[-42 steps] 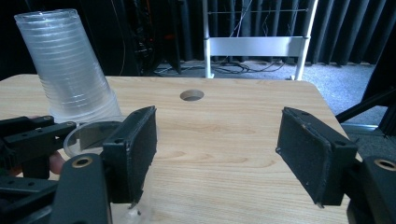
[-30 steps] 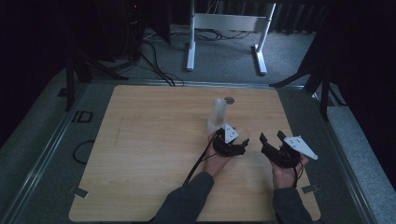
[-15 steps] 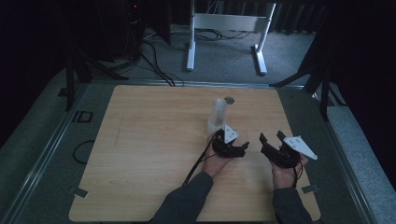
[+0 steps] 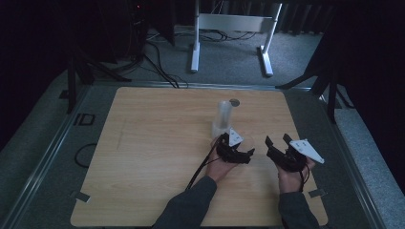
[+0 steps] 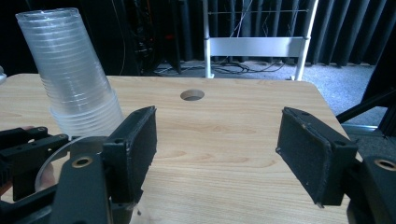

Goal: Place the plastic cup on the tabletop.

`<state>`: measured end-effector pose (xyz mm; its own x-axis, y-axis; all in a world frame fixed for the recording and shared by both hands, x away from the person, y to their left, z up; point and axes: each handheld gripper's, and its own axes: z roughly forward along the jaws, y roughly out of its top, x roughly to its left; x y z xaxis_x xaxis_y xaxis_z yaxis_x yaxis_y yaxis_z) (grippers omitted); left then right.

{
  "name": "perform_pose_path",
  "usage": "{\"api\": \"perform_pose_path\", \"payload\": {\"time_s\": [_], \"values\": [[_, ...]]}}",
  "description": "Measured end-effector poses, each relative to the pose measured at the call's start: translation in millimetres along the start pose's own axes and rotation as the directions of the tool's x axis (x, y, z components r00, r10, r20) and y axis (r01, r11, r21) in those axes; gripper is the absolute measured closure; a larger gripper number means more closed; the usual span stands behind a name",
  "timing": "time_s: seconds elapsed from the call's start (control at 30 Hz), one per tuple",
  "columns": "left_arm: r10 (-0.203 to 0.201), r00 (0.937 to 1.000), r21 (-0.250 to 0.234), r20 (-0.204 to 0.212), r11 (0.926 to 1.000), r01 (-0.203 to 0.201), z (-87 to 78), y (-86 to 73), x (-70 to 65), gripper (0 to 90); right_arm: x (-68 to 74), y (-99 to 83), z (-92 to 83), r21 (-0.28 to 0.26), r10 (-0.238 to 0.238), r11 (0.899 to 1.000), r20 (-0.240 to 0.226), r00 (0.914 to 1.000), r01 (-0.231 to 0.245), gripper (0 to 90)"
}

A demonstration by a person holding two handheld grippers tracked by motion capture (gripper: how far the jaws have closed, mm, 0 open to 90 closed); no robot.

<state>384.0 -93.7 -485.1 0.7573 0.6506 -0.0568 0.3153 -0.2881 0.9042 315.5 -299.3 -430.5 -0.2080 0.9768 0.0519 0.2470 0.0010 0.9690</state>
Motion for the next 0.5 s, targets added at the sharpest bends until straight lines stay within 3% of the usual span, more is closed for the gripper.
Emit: {"api": "perform_pose_path", "payload": {"time_s": [0.13,0.5], "values": [[0.004,0.9998,0.014,0.020,0.9999,-0.005,0.3,-1.7,-0.5,11.8,-0.1,0.0,0.0,-0.001,0.000,1.000,0.000,1.0000,0.000,28.3],[0.008,0.9998,0.014,0.019,0.9999,-0.008,-5.5,-5.0,0.4,9.1,-0.1,-0.2,0.0,-0.001,0.000,1.000,0.001,1.0000,0.000,28.2]]}}
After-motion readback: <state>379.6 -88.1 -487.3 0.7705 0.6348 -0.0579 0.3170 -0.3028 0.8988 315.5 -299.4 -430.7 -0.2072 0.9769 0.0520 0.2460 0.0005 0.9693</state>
